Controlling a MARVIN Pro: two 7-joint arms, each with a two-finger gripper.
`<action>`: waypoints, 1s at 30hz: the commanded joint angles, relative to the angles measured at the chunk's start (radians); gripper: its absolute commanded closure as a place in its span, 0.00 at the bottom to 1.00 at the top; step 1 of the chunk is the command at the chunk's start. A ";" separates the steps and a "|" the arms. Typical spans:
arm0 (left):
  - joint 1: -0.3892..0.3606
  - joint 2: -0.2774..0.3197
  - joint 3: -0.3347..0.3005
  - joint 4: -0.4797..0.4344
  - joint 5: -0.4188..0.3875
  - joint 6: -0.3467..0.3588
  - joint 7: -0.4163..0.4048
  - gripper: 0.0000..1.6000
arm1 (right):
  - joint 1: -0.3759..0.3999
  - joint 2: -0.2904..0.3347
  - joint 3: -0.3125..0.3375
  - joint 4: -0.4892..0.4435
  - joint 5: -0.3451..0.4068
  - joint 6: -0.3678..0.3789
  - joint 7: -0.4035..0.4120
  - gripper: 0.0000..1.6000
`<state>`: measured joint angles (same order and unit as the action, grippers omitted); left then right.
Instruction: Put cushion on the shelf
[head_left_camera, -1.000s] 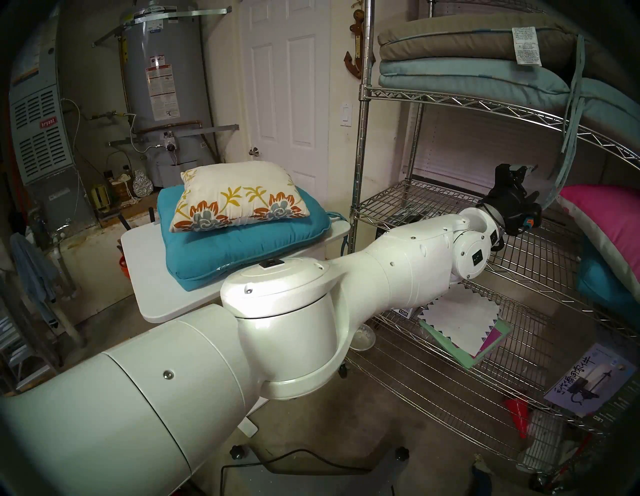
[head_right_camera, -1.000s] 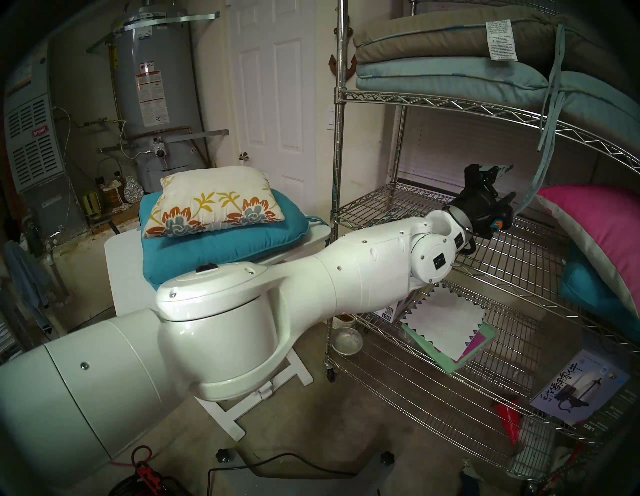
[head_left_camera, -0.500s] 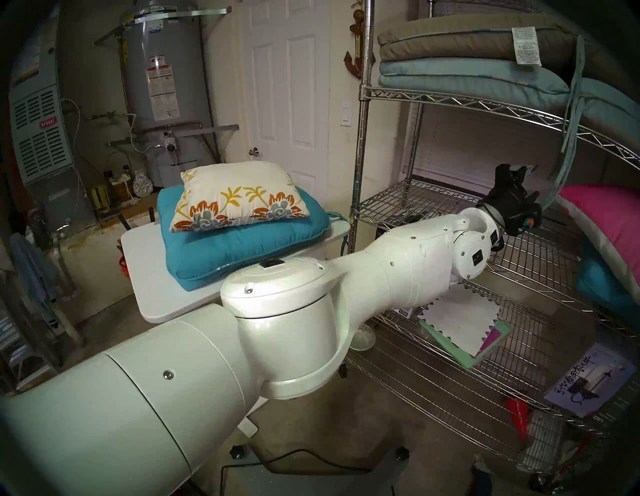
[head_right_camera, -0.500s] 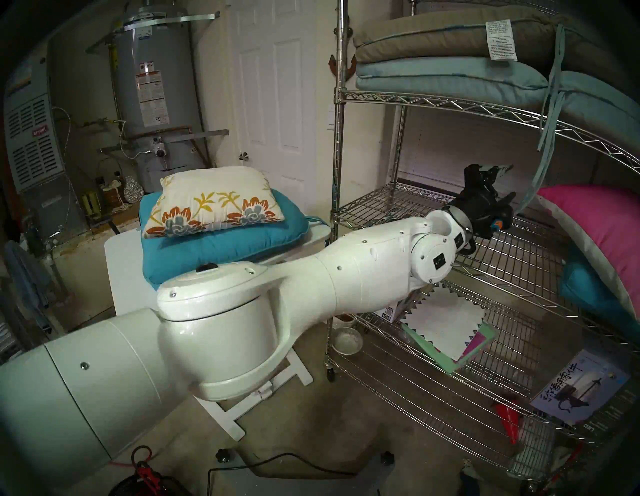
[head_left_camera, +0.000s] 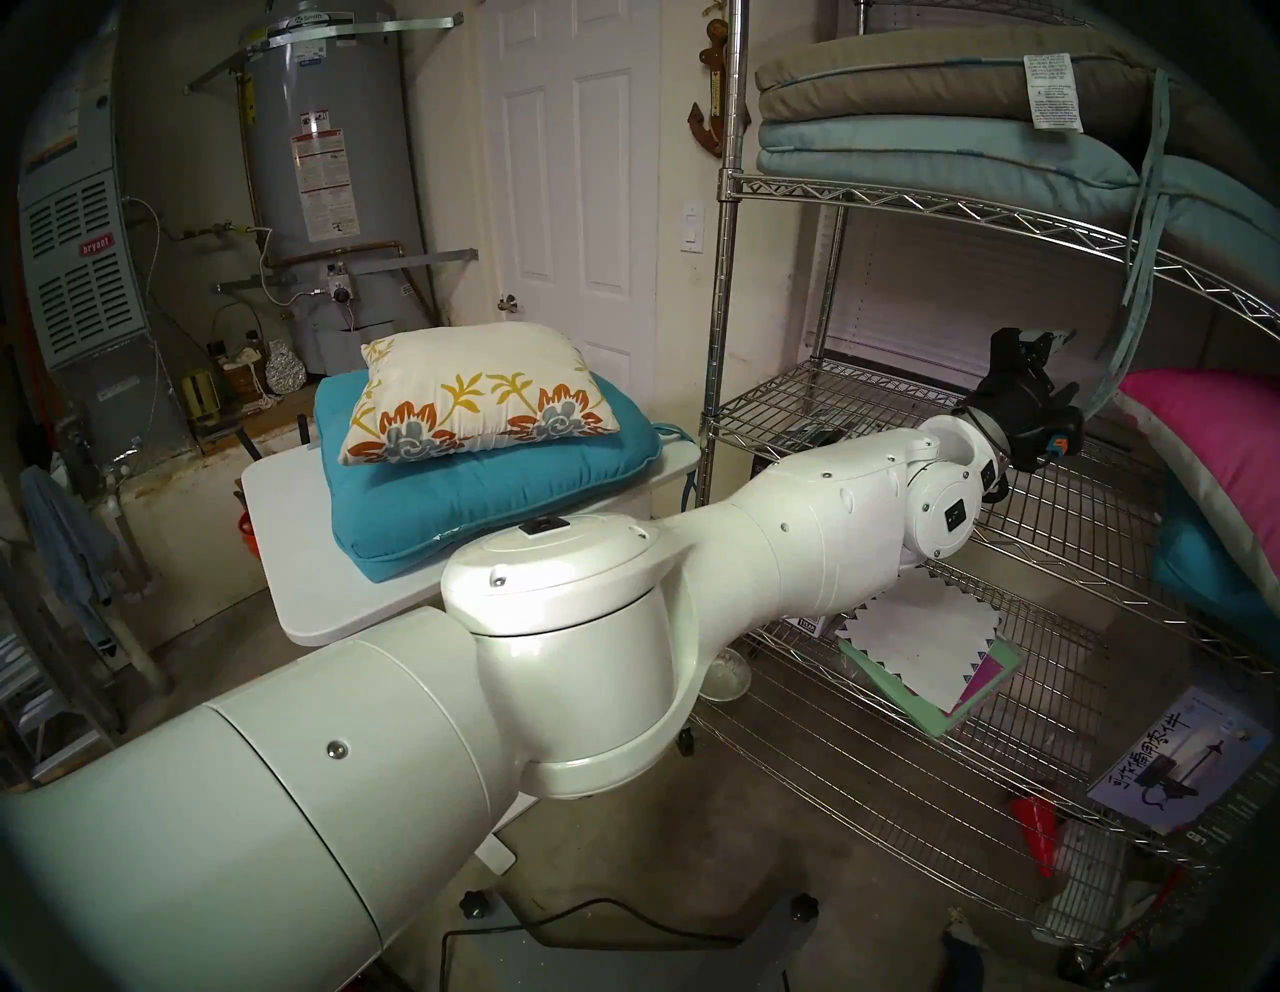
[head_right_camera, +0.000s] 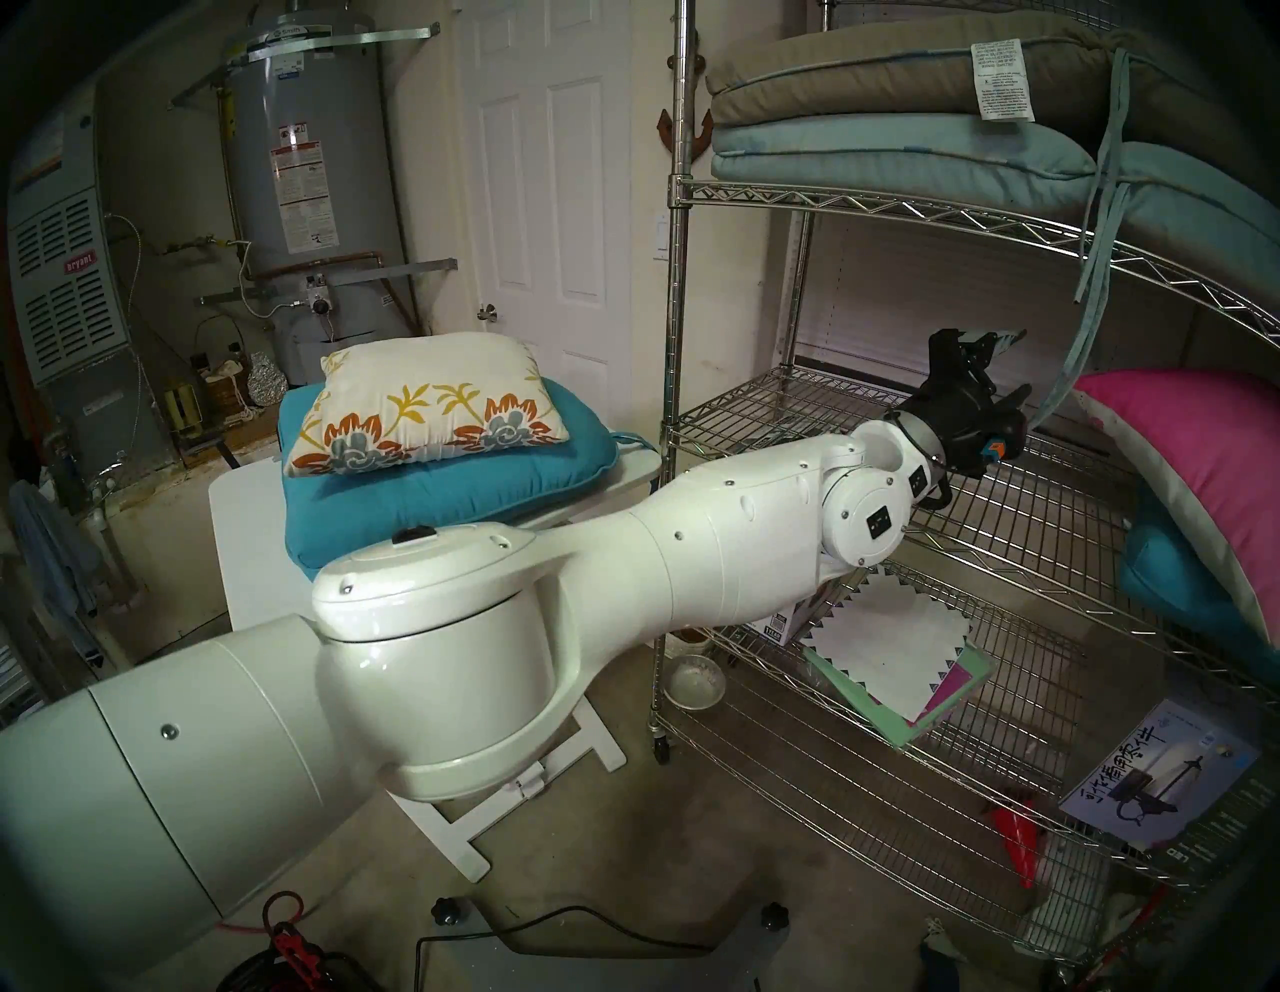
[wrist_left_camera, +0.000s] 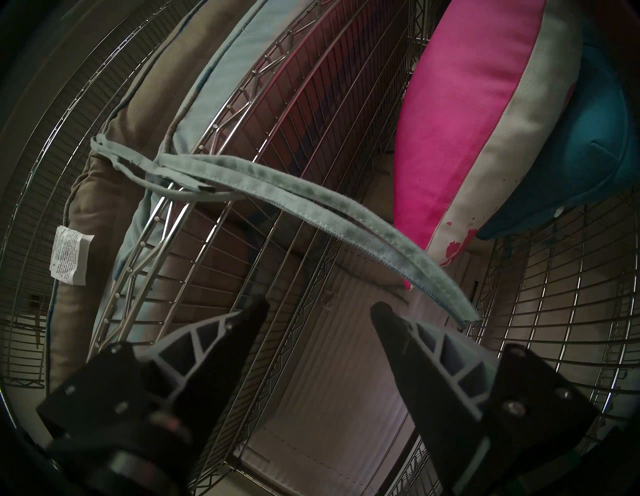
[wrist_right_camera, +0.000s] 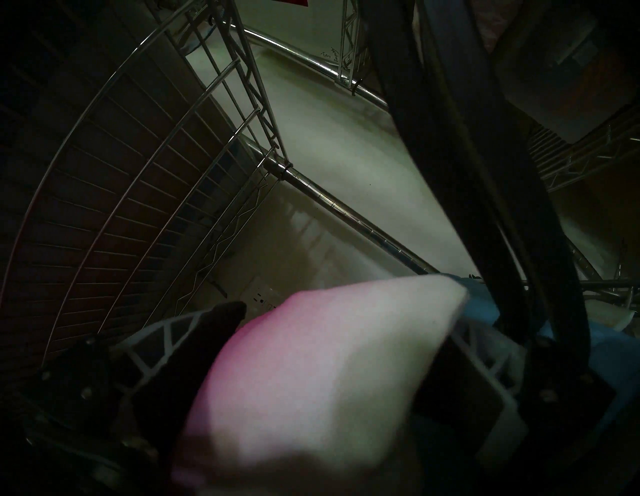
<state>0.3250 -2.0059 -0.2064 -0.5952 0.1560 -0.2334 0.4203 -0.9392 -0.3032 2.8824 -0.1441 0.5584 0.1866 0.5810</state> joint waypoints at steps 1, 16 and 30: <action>-0.019 -0.001 -0.002 -0.002 0.001 0.002 0.009 0.24 | -0.029 -0.030 -0.003 0.022 0.014 0.017 0.027 0.00; -0.040 -0.001 -0.006 -0.010 -0.004 0.012 0.015 0.00 | -0.069 -0.033 -0.003 0.025 0.063 0.017 0.068 0.00; -0.049 -0.001 0.006 -0.029 -0.005 0.057 0.018 0.00 | -0.107 -0.038 -0.003 0.026 0.107 0.017 0.108 0.00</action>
<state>0.3000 -2.0059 -0.2008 -0.6064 0.1474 -0.1904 0.4284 -1.0201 -0.3081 2.8824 -0.1363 0.6566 0.1875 0.6642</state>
